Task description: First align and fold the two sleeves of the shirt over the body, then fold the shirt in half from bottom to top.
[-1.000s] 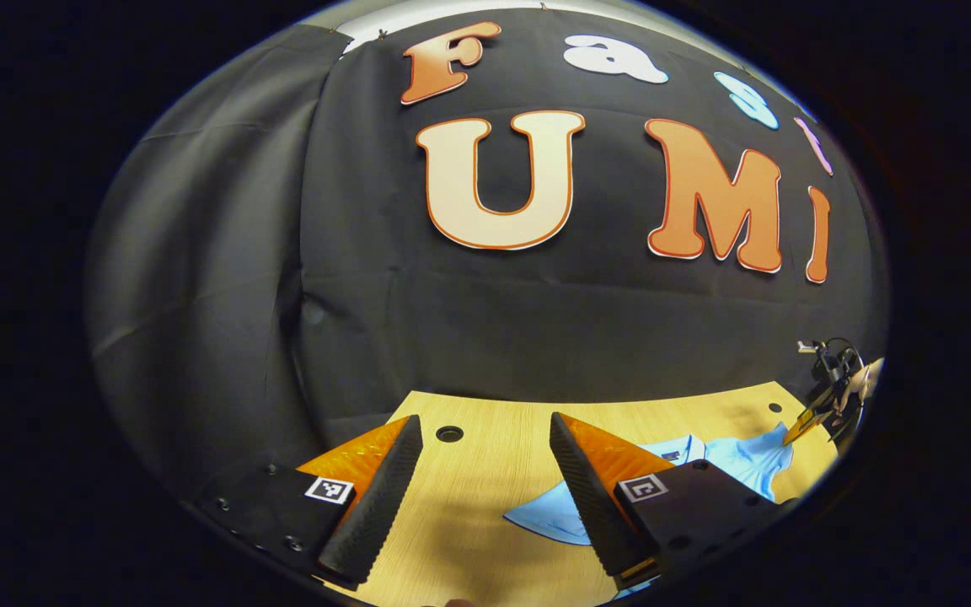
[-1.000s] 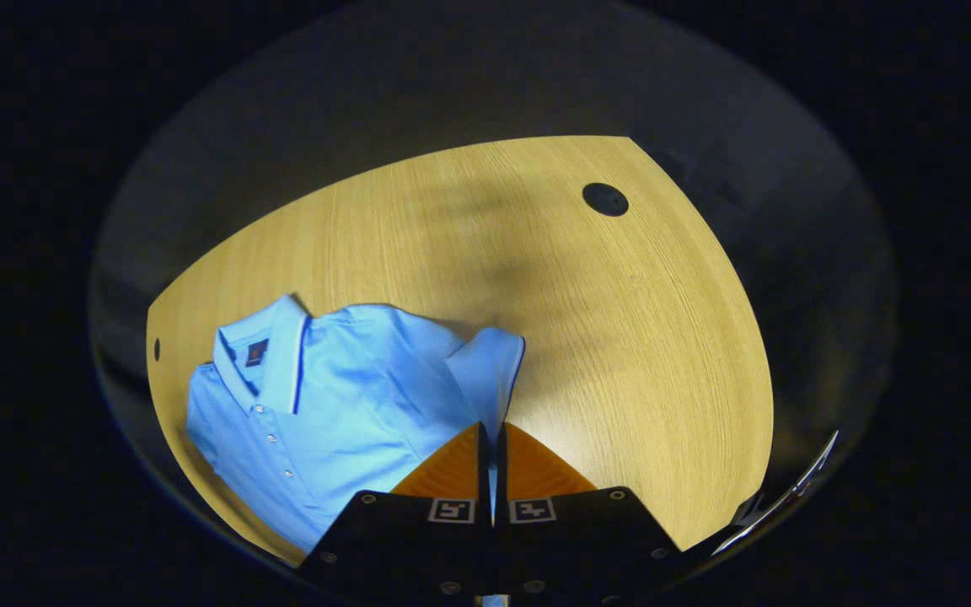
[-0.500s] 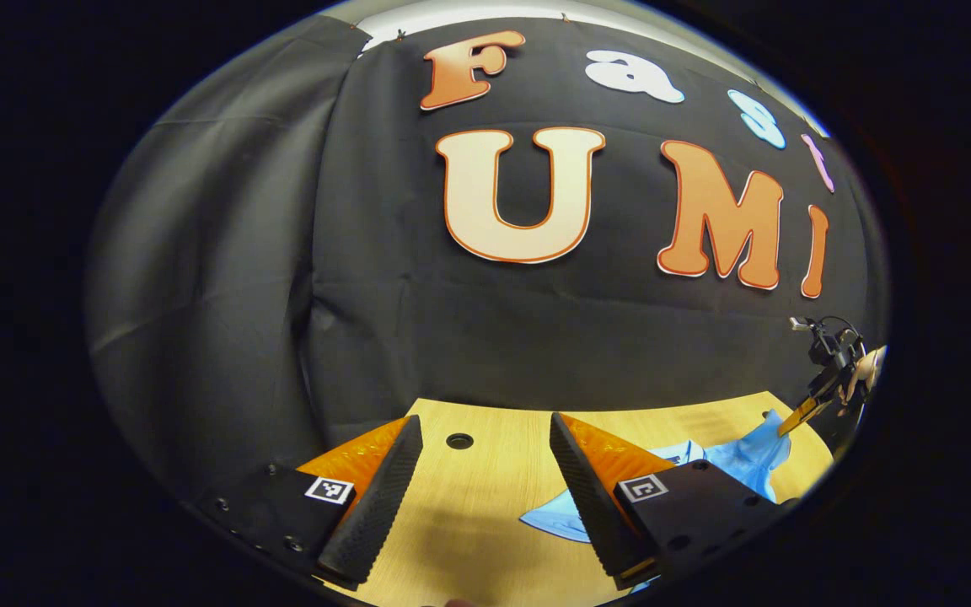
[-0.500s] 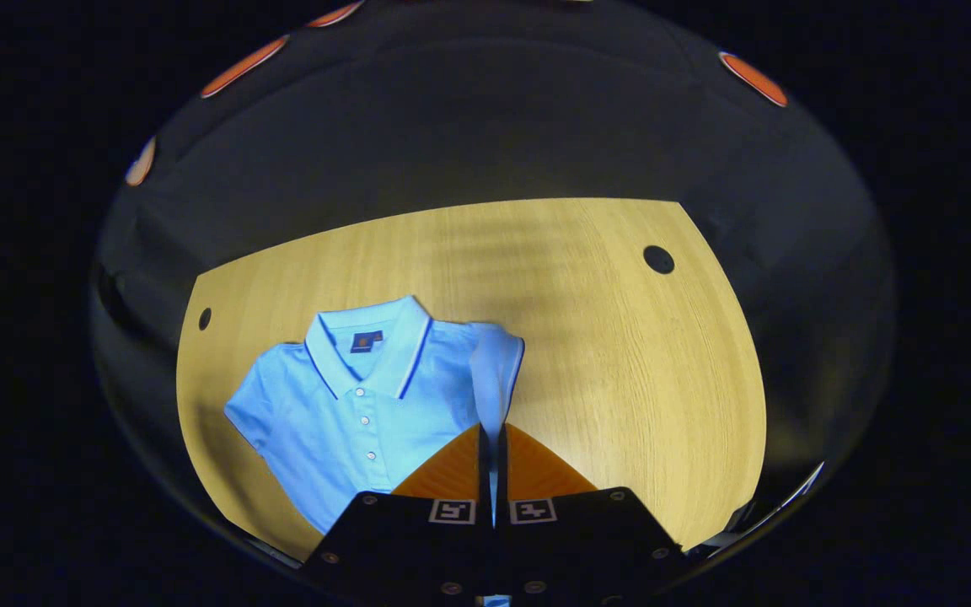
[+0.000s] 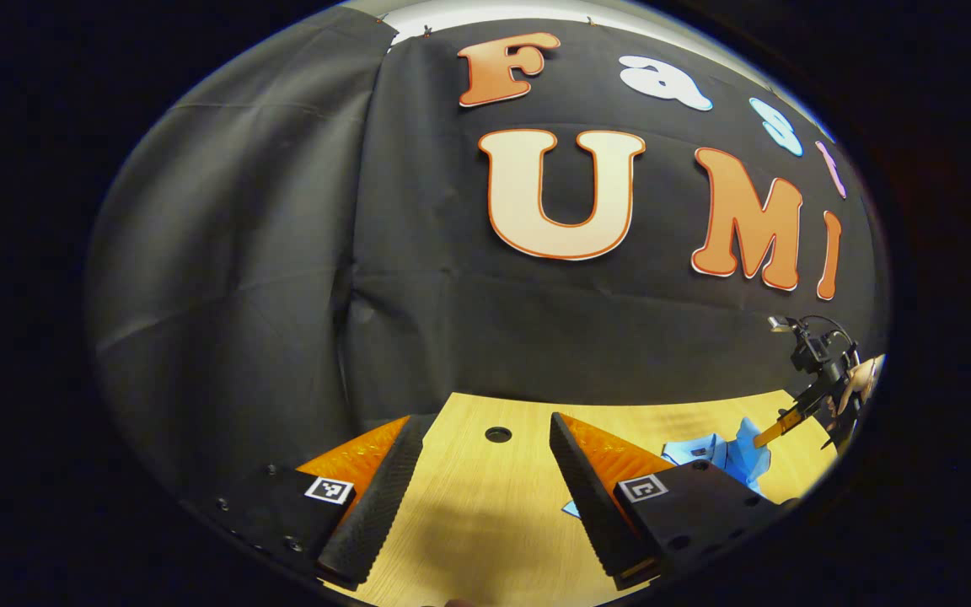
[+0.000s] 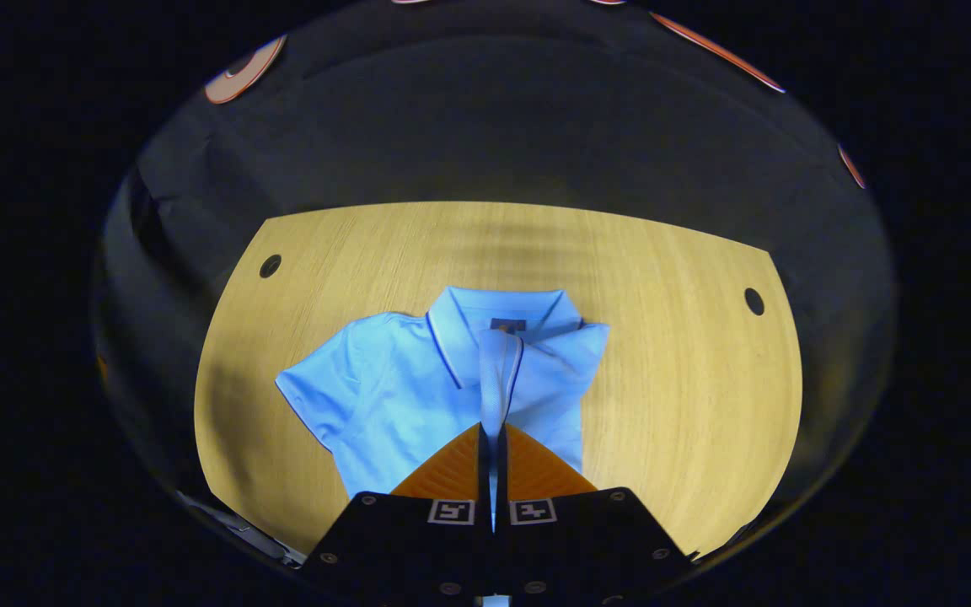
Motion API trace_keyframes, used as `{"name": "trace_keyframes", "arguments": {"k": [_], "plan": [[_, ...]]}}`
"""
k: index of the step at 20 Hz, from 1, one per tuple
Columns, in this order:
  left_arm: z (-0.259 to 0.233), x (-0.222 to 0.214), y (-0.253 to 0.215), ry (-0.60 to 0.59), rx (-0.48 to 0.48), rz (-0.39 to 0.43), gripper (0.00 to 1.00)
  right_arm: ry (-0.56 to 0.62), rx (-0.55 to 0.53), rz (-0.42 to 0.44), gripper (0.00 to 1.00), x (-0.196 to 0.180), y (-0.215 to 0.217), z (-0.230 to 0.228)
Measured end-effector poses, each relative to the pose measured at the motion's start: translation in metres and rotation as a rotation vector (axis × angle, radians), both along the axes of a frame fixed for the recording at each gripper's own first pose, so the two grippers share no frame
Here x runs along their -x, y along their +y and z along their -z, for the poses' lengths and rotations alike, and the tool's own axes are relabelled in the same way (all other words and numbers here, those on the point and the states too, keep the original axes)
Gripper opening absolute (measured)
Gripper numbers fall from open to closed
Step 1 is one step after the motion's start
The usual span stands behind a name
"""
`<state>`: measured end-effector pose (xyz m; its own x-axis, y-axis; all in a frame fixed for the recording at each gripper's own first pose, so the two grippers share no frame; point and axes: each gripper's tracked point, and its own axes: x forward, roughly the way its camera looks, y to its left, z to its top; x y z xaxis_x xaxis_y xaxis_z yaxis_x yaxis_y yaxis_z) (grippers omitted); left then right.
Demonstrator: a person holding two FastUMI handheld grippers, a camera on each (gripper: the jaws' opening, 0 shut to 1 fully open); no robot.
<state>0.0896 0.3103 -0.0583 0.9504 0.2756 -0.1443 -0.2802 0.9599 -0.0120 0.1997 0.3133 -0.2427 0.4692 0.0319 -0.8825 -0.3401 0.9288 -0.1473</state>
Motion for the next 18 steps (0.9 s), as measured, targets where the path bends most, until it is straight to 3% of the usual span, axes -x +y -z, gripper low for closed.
{"name": "trace_keyframes", "arguments": {"k": [5, 9, 10, 12, 13, 14, 16, 18], "plan": [[0.019, 0.01, 0.015, 0.04, 0.02, -0.027, 0.99, 0.067, -0.009, -0.04, 0.02, 0.021, 0.03, 0.026], [0.026, 0.006, 0.006, 0.06, 0.041, -0.018, 0.98, 0.077, -0.096, -0.096, 0.13, 0.033, 0.057, 0.021], [0.026, 0.004, 0.003, 0.066, 0.045, -0.018, 0.99, 0.077, -0.122, -0.112, 0.21, 0.04, 0.064, 0.018], [0.025, -0.002, -0.009, 0.069, 0.05, -0.003, 0.99, 0.053, -0.135, -0.132, 0.57, 0.044, 0.066, 0.01], [0.025, -0.005, -0.018, 0.072, 0.048, 0.011, 0.99, 0.038, -0.137, -0.14, 0.62, 0.044, 0.064, 0.006], [0.026, -0.01, -0.025, 0.081, 0.047, 0.025, 0.99, 0.024, -0.132, -0.138, 0.89, 0.044, 0.059, 0.003], [0.027, -0.016, -0.039, 0.093, 0.054, 0.049, 0.98, -0.036, -0.13, -0.128, 0.99, 0.039, 0.05, -0.007], [0.027, -0.023, -0.055, 0.109, 0.06, 0.072, 0.99, -0.087, -0.135, -0.108, 0.99, 0.036, 0.038, -0.021]]}}
